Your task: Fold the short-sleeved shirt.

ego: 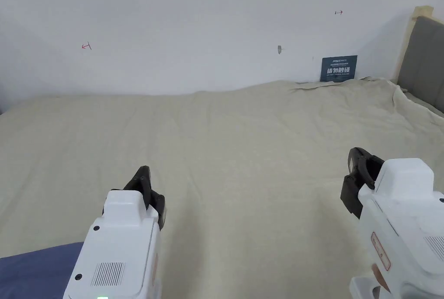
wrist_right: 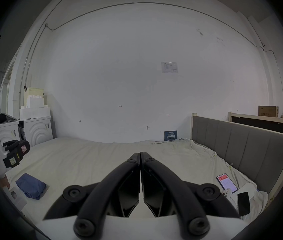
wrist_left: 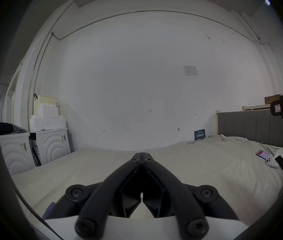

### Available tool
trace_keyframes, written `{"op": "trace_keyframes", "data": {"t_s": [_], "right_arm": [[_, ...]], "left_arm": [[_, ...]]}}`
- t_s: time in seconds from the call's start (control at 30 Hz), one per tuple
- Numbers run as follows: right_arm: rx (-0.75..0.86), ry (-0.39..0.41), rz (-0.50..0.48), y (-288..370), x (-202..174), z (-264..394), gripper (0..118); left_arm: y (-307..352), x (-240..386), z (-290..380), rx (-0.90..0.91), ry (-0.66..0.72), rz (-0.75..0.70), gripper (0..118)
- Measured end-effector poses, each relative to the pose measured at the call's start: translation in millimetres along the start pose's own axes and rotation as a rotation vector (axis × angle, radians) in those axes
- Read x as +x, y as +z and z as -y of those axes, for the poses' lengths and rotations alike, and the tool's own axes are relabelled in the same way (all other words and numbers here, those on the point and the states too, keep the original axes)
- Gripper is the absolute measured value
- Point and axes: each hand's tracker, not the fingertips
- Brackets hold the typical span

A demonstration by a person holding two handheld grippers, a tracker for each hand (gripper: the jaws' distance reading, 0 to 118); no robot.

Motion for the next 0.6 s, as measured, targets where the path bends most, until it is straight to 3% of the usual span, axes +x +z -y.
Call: {"op": "trace_keyframes", "data": {"t_s": [0.6], "right_arm": [[0.014, 0.051, 0.028, 0.0, 6.7, 8.2, 0]], "left_arm": [[-2.3, 8.4, -2.8, 0.013, -0.008, -0.016, 0]]}}
